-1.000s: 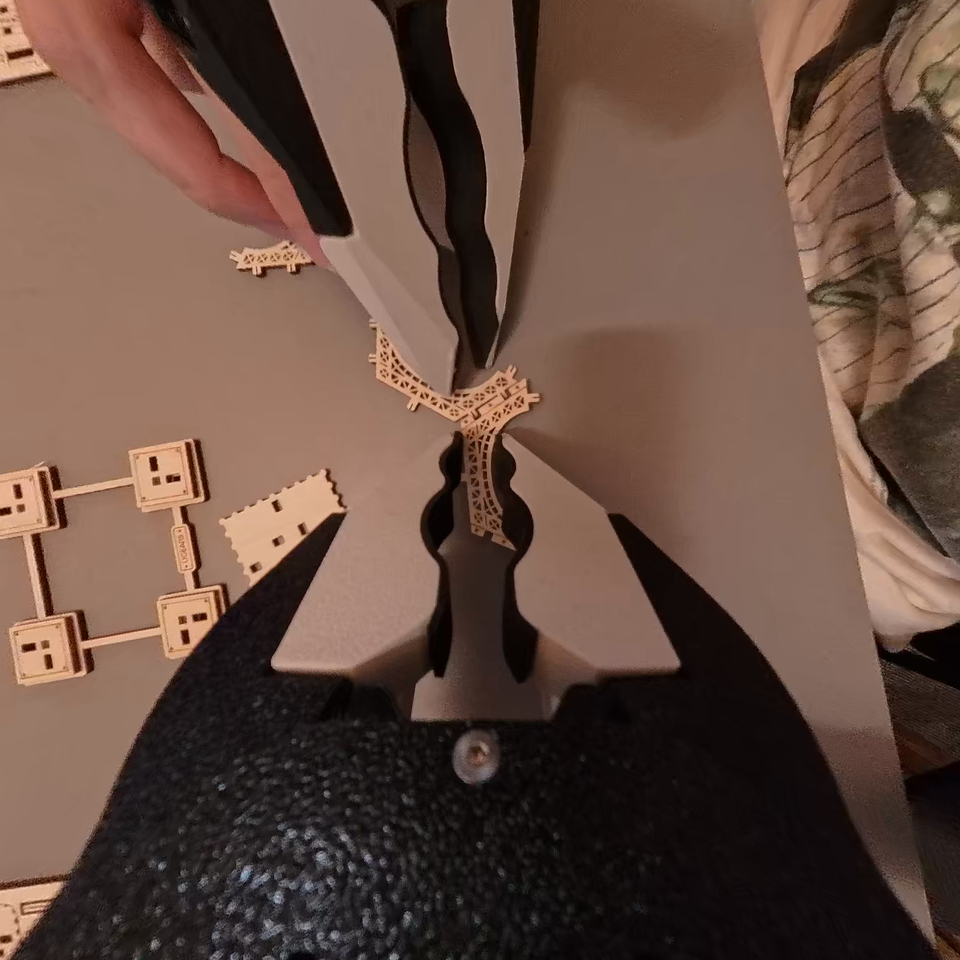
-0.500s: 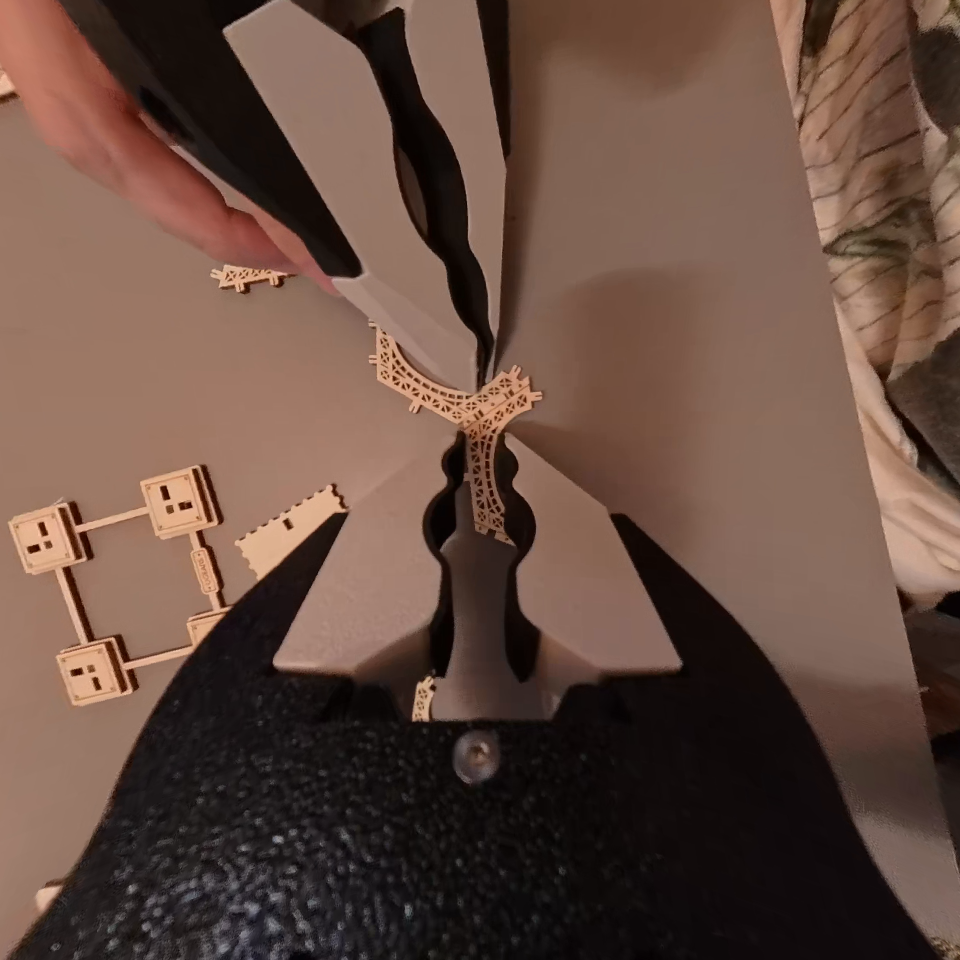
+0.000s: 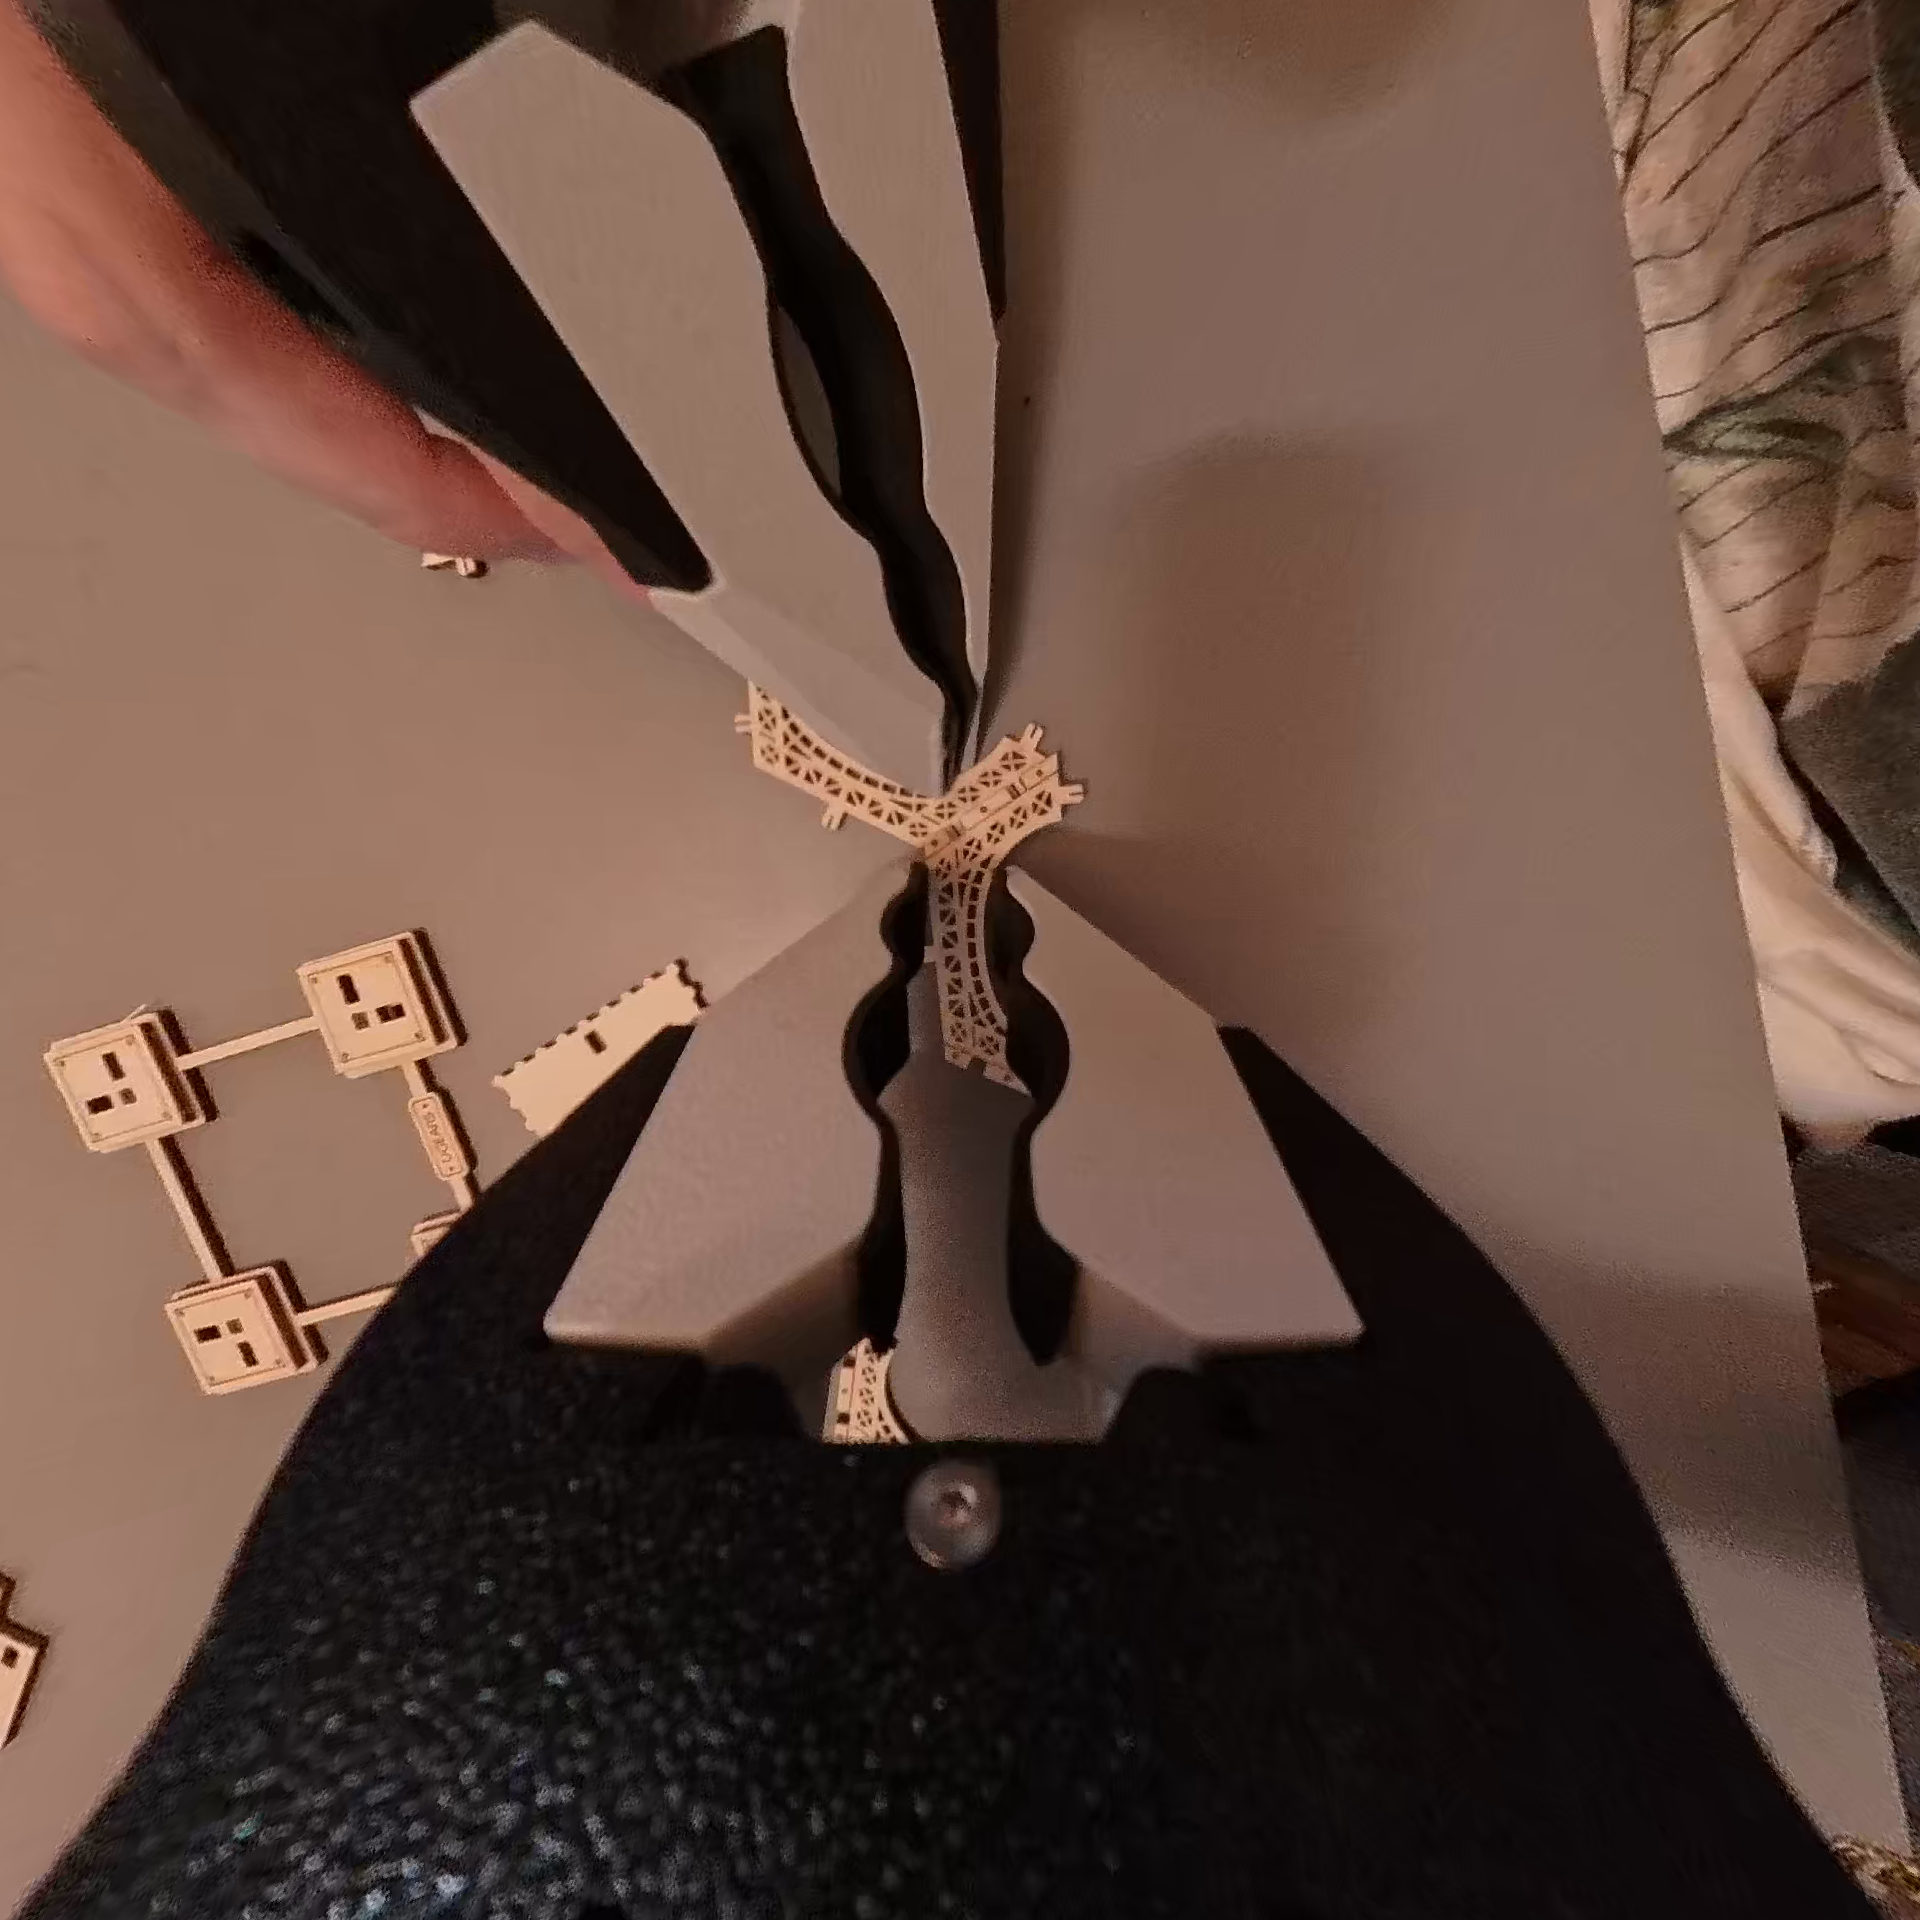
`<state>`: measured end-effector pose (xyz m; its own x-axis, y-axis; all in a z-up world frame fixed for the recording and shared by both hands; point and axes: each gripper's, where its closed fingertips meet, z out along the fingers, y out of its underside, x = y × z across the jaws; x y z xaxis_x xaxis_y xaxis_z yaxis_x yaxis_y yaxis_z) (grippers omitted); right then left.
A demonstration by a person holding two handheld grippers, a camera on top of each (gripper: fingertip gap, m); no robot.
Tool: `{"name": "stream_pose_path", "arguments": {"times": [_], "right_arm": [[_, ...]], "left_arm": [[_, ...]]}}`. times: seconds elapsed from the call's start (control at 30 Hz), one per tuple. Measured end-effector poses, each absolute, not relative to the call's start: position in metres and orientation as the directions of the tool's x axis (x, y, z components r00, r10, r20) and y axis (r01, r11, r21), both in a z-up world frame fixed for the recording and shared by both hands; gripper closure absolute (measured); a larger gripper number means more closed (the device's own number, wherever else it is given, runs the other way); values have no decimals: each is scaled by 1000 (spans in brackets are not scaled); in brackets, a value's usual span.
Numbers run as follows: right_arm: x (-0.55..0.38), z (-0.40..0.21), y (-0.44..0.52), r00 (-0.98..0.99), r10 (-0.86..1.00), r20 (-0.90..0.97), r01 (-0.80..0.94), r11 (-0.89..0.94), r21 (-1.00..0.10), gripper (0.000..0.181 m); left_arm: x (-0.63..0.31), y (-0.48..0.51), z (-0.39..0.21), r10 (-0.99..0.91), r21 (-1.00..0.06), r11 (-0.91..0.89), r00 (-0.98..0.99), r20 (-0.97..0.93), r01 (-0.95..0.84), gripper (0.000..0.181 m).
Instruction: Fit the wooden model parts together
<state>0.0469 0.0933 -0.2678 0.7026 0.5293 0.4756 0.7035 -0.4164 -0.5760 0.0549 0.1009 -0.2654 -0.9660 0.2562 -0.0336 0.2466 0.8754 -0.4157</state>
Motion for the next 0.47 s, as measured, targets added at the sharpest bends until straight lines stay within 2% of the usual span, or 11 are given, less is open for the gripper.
{"name": "stream_pose_path", "arguments": {"times": [0.03, 0.27, 0.47], "right_arm": [[46, -268, 94, 701, 530, 477, 704, -411, -580, 181], [48, -267, 96, 703, 525, 479, 700, -396, -594, 181], [53, -268, 93, 695, 511, 505, 715, -424, -556, 181]], "left_arm": [[55, 101, -266, 260, -407, 879, -965, -29, 249, 172], [55, 101, -267, 286, -394, 879, -958, -11, 267, 172], [54, 101, -267, 255, -403, 881, -966, -42, 250, 172]]}}
